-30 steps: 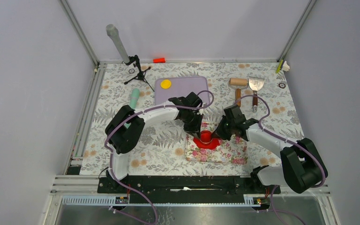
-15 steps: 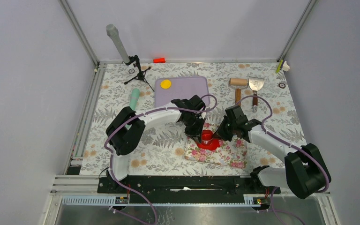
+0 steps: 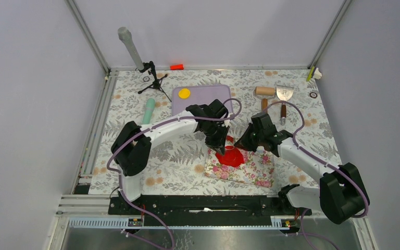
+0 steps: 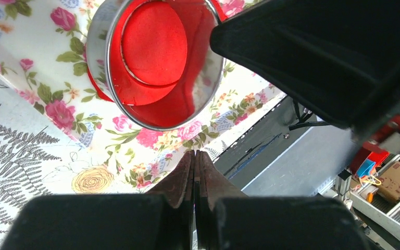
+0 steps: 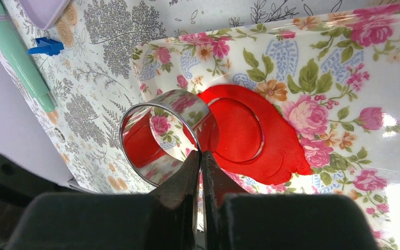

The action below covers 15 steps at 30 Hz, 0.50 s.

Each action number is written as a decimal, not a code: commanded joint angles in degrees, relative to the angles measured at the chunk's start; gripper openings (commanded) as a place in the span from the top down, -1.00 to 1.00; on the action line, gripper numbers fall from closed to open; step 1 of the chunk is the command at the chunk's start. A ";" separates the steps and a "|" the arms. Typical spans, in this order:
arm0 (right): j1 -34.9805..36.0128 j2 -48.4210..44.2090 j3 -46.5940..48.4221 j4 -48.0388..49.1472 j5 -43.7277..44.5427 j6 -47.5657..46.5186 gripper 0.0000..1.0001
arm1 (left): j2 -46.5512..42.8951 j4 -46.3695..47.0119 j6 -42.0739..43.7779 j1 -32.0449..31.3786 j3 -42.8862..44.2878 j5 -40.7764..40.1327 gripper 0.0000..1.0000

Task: Roll out the dumpling wrappers from the dough
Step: Pick up the dumpling mold from the dumpling wrapper.

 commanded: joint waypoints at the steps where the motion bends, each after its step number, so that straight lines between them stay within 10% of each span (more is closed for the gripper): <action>1: 0.20 -0.91 3.16 0.34 0.89 -0.11 1.00 | -5.49 -1.83 1.28 0.98 3.34 -1.27 1.00; 15: 1.07 5.34 10.56 0.87 0.18 -2.79 1.00 | -20.75 -7.27 3.96 7.05 0.84 -2.90 0.88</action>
